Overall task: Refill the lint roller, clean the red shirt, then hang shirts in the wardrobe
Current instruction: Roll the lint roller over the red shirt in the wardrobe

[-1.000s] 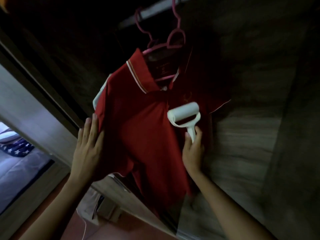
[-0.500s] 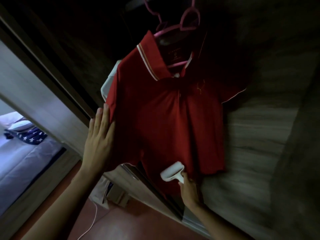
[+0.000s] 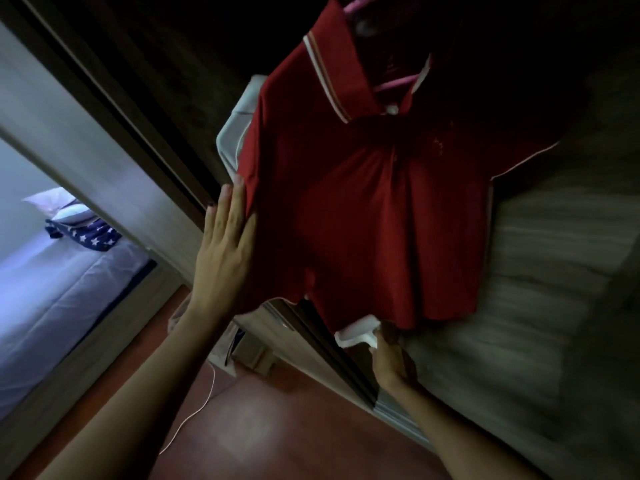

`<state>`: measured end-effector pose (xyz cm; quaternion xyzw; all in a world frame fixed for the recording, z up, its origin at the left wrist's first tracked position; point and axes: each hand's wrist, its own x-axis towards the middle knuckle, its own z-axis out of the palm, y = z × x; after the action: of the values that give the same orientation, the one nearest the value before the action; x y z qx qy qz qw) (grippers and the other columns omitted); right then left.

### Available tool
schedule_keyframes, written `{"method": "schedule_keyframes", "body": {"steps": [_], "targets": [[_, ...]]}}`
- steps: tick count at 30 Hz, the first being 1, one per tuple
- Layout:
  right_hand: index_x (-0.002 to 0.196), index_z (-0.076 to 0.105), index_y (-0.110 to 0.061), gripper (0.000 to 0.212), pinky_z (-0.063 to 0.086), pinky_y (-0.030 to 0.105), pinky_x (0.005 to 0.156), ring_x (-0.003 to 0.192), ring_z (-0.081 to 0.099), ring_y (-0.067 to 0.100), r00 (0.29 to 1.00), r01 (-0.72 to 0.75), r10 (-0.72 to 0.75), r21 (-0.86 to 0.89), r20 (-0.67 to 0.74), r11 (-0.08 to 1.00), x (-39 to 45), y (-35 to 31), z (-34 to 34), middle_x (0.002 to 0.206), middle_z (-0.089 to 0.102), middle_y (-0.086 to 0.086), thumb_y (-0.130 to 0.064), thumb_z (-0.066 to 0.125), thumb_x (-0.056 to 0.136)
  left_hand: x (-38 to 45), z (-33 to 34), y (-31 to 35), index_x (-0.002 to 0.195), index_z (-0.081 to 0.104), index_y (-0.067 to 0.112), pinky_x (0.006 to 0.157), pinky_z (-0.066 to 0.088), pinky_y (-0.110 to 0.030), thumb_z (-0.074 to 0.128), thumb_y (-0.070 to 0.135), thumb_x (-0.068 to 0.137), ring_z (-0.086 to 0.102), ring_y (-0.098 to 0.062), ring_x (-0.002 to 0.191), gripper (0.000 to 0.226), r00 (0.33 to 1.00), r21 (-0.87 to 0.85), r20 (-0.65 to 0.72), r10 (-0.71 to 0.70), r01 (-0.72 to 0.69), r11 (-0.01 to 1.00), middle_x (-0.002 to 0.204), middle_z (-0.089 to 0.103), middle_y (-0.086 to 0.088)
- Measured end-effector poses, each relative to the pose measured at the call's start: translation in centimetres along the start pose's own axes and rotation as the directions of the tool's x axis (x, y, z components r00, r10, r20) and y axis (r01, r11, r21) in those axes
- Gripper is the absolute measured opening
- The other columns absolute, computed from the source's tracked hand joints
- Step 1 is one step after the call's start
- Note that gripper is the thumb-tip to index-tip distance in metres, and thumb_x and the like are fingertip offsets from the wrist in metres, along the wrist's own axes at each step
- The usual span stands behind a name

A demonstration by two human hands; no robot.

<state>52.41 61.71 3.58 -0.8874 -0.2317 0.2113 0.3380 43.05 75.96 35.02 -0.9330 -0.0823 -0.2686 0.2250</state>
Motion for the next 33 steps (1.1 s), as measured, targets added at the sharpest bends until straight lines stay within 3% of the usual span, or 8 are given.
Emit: {"method": "schedule_keyframes", "body": {"steps": [3,7,10,13,17,21,26,33], "targets": [[0.139,0.044,-0.018,0.04,0.045,0.026,0.085,0.11,0.06,0.021,0.984,0.071,-0.062,0.046,-0.169,0.996,0.1,-2.3,-1.4,0.125,0.061,0.008,-0.024,0.046,0.1,0.0,0.2,0.4,0.144,0.018,0.004,0.119,-0.004,-0.04,0.033,0.026,0.087,-0.016,-0.021,0.144,0.063,1.0,0.014,-0.024,-0.017,0.018,1.0,0.153,0.01,-0.024],[0.135,0.049,-0.021,0.039,0.049,0.032,0.072,0.094,0.067,0.025,0.921,0.154,-0.131,0.035,-0.366,0.988,0.6,-5.3,-3.3,0.115,0.064,0.008,-0.026,0.053,0.097,-0.1,0.5,0.2,0.146,0.015,0.006,0.119,-0.006,-0.041,0.057,0.028,0.076,-0.02,-0.019,0.144,0.084,1.0,-0.003,0.004,-0.014,0.014,1.0,0.154,0.004,-0.02],[0.14,0.042,-0.024,0.042,0.049,0.037,0.079,0.105,0.063,0.027,0.962,0.1,-0.107,-0.04,-0.25,0.994,1.4,-4.6,-3.5,0.122,0.061,0.006,-0.03,0.047,0.099,-0.1,0.3,0.4,0.147,0.011,0.009,0.119,-0.004,-0.044,0.073,0.036,0.064,-0.019,-0.02,0.144,0.106,1.0,0.003,0.027,-0.012,0.012,1.0,0.154,0.003,-0.02],[0.14,0.044,-0.018,0.039,0.042,0.035,0.095,0.119,0.054,0.024,1.0,-0.004,0.004,0.001,-0.025,1.0,1.4,-1.1,-2.8,0.133,0.056,0.007,-0.026,0.04,0.102,-0.1,0.0,0.7,0.147,0.01,0.009,0.119,-0.004,-0.042,0.057,0.031,0.071,-0.021,-0.017,0.144,0.091,1.0,-0.019,-0.004,-0.022,0.022,1.0,0.153,0.009,-0.025],[0.138,0.047,-0.026,0.04,0.05,0.029,0.078,0.106,0.062,0.018,0.984,0.037,-0.04,-0.022,-0.171,0.999,-1.0,4.2,-2.6,0.125,0.062,0.003,-0.031,0.048,0.098,0.0,0.1,0.7,0.144,0.014,0.007,0.119,-0.004,-0.04,0.037,0.022,0.087,-0.02,-0.017,0.144,0.064,0.996,0.003,-0.082,-0.016,0.017,1.0,0.152,0.007,-0.019],[0.128,0.058,-0.018,0.039,0.042,0.02,0.063,0.085,0.065,0.017,0.838,0.315,-0.255,0.047,-0.482,0.948,-2.8,4.9,-5.7,0.108,0.066,0.005,-0.034,0.053,0.092,-0.1,0.5,0.9,0.145,0.014,0.006,0.119,-0.004,-0.039,0.032,0.021,0.089,-0.019,-0.018,0.144,0.061,0.997,-0.007,-0.065,-0.043,0.042,0.999,0.153,0.01,-0.023],[0.128,0.057,-0.004,0.041,0.036,0.008,0.077,0.088,0.047,0.0,0.628,0.532,-0.259,0.161,-0.733,0.831,-1.1,0.5,-11.2,0.101,0.054,0.0,-0.025,0.051,0.094,0.0,0.7,1.8,0.144,0.021,0.0,0.116,0.008,-0.053,0.045,0.016,0.084,-0.008,-0.026,0.144,0.067,0.998,-0.035,-0.016,-0.065,0.064,0.997,0.153,0.013,-0.029],[0.134,0.053,-0.018,0.04,0.05,0.038,0.073,0.09,0.062,0.029,0.856,0.263,-0.168,0.133,-0.488,0.956,3.3,3.3,-10.8,0.111,0.06,0.012,-0.024,0.056,0.095,-0.1,0.1,2.5,0.147,0.01,0.006,0.115,0.01,-0.057,0.077,0.021,0.06,0.0,-0.032,0.144,0.111,0.997,-0.047,0.053,-0.049,0.052,0.998,0.154,0.011,-0.028]]}}
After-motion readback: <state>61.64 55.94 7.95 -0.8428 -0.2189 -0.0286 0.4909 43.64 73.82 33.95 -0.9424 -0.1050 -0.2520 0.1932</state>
